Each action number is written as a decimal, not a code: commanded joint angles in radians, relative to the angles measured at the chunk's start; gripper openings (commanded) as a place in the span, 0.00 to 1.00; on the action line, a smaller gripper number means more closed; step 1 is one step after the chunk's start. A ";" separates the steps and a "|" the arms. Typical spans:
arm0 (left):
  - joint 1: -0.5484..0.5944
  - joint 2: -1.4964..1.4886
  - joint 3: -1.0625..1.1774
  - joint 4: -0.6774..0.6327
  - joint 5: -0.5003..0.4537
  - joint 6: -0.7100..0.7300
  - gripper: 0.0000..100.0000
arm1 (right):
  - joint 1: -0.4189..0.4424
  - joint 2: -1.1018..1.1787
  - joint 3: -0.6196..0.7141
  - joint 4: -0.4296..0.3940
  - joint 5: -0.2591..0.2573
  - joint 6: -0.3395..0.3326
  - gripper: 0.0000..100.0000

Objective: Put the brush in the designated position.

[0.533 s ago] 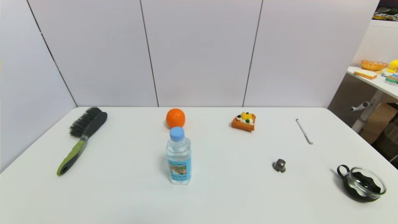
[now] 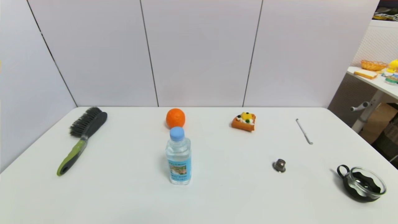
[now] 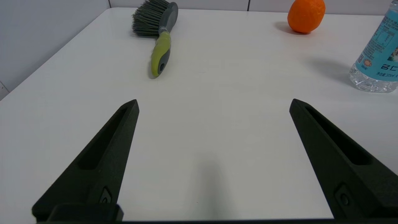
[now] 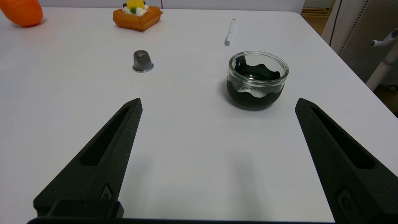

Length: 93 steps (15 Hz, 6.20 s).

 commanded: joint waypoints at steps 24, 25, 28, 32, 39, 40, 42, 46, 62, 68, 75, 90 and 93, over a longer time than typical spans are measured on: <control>0.276 1.655 -1.848 1.063 0.001 0.360 1.00 | 0.000 0.002 0.002 0.000 0.001 0.000 1.00; 0.291 1.715 -1.841 1.067 -0.003 0.420 1.00 | 0.000 0.000 0.002 0.000 0.001 0.000 1.00; 0.348 1.862 -1.841 1.072 -0.005 0.635 1.00 | 0.000 0.002 0.002 -0.002 0.001 0.000 1.00; 0.353 1.982 -1.816 1.070 -0.010 0.724 1.00 | 0.000 0.002 0.002 0.000 0.001 0.000 1.00; 0.165 2.107 -1.804 0.952 -0.014 0.103 1.00 | 0.000 0.002 0.002 0.000 0.001 0.000 1.00; 0.153 2.123 -1.807 0.939 -0.014 0.034 1.00 | 0.000 0.002 0.002 0.000 0.001 0.000 1.00; 0.133 2.143 -1.810 0.900 -0.013 -0.102 1.00 | 0.000 0.002 0.002 0.000 0.001 0.000 1.00; 0.132 2.189 -1.847 0.880 0.024 -0.286 1.00 | 0.000 0.002 0.002 0.000 0.001 0.000 1.00; 0.187 2.229 -1.893 0.880 0.079 -0.195 1.00 | 0.000 0.002 0.002 0.000 0.001 0.000 1.00; 0.184 2.238 -1.888 0.880 0.053 -0.194 1.00 | 0.000 0.002 0.002 0.000 0.001 0.000 1.00; 0.176 2.235 -1.890 0.882 0.033 -0.197 1.00 | 0.000 0.002 0.002 0.000 0.001 0.000 1.00; 0.170 2.216 -1.919 0.919 0.035 -0.203 1.00 | 0.000 0.002 0.002 0.000 0.001 0.000 1.00; 0.170 2.216 -1.919 0.935 0.035 -0.207 1.00 | 0.000 0.002 0.002 0.000 0.001 0.000 1.00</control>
